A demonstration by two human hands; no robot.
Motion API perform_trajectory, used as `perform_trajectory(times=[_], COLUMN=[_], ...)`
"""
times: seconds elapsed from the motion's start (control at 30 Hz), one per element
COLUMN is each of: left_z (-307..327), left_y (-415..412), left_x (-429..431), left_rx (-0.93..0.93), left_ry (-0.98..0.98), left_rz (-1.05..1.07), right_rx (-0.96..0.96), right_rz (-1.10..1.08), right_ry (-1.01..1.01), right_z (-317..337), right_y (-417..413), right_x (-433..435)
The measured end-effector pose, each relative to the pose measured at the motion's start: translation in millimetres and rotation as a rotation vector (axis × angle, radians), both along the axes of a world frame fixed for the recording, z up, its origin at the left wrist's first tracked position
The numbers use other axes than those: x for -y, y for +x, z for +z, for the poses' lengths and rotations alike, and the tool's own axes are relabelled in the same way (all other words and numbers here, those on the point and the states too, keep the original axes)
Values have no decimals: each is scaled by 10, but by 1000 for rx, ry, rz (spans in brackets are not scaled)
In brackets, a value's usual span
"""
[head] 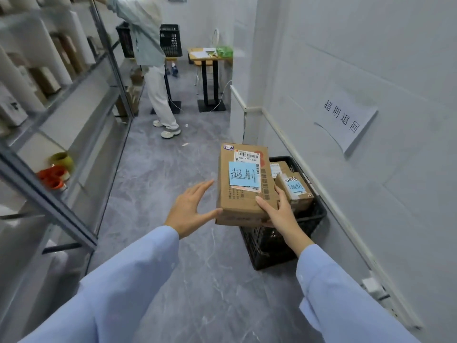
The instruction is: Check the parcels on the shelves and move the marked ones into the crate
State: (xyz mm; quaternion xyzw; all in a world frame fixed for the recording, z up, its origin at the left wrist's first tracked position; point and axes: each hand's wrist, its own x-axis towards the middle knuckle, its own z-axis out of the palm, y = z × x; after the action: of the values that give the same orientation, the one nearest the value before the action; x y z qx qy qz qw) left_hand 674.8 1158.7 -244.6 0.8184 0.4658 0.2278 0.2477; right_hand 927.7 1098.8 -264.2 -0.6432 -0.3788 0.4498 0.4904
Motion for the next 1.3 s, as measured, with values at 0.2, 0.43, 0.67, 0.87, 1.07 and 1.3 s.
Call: perform_trajectory(times=[0.2,0.43,0.67,0.87,1.07,1.3], left_z=[-215,-572,-963,-1292,-1625,-1852], left_y=[482,1227,2026,2469,2663,2690], left_x=[-768,-1597,-2327,-2841,-3105,-3186], left_rx=[-265,-351,-409,-450,-486,-521], left_ry=[175,155,23,-55,-140,-201], left_rz=[30,151,263,316,339,346], right_rx=[23,34,37,100,56,62], right_rz=[-56,-4,61,160,194,192], right_ry=[-58,-166,-296,-361,-407,-406], right_z=[-248,-713,-1229,-1749,-2197,-2432], right_y=[663,1567,2423,2853,2957,2934], right_x=[-690,-1710,-2723,-3381,-3764,-3877])
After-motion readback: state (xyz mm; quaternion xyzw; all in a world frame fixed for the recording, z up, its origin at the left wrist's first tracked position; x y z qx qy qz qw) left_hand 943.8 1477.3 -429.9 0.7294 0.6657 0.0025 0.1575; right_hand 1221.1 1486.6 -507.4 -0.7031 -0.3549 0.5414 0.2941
